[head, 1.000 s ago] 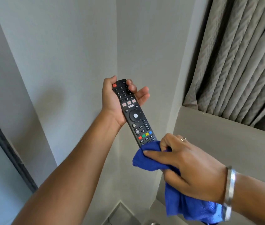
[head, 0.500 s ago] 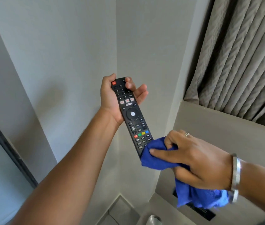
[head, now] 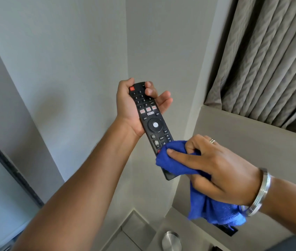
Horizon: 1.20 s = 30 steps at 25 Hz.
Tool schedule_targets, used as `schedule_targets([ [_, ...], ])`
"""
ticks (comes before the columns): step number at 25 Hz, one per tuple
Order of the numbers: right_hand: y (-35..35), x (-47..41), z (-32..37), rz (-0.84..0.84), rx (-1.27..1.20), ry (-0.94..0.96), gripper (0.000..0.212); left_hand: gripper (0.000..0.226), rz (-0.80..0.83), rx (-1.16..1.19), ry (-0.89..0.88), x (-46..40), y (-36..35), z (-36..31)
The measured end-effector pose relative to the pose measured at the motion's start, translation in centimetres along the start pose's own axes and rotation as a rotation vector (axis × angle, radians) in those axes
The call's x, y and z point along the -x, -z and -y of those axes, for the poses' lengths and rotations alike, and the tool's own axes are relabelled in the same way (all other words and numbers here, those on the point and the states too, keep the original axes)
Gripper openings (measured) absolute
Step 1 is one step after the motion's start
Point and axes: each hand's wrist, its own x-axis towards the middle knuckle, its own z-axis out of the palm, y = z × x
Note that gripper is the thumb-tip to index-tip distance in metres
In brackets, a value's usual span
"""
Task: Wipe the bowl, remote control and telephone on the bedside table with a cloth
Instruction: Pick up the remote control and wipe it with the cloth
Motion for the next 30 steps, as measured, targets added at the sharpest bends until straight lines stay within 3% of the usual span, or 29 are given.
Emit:
schedule_targets([
  [4,1.2,1.7,-1.8,0.071,0.115,-0.071,0.052,0.043,-0.013,-0.008,-0.011,0.4,0.1,-0.7],
  [11,1.3,-1.8,1.3,-0.061,0.056,-0.039,0.053,0.044,0.089,-0.030,-0.004,0.5,-1.1,-0.5],
  [17,1.3,0.6,2.2,0.072,0.028,-0.018,0.049,0.043,0.052,-0.021,-0.058,1.0,-0.1,-1.6],
  [21,-0.5,0.3,3.4,0.027,0.105,0.035,0.054,0.043,0.047,-0.005,-0.058,0.9,-0.4,-1.2],
  [27,0.9,2.7,-0.2,0.038,0.237,-0.131,0.054,0.045,0.034,-0.070,-0.038,1.2,-0.2,-1.9],
  [30,3.2,1.3,-0.3,-0.091,0.201,-0.136,0.054,0.044,0.098,-0.156,-0.003,1.7,-1.5,-0.1],
])
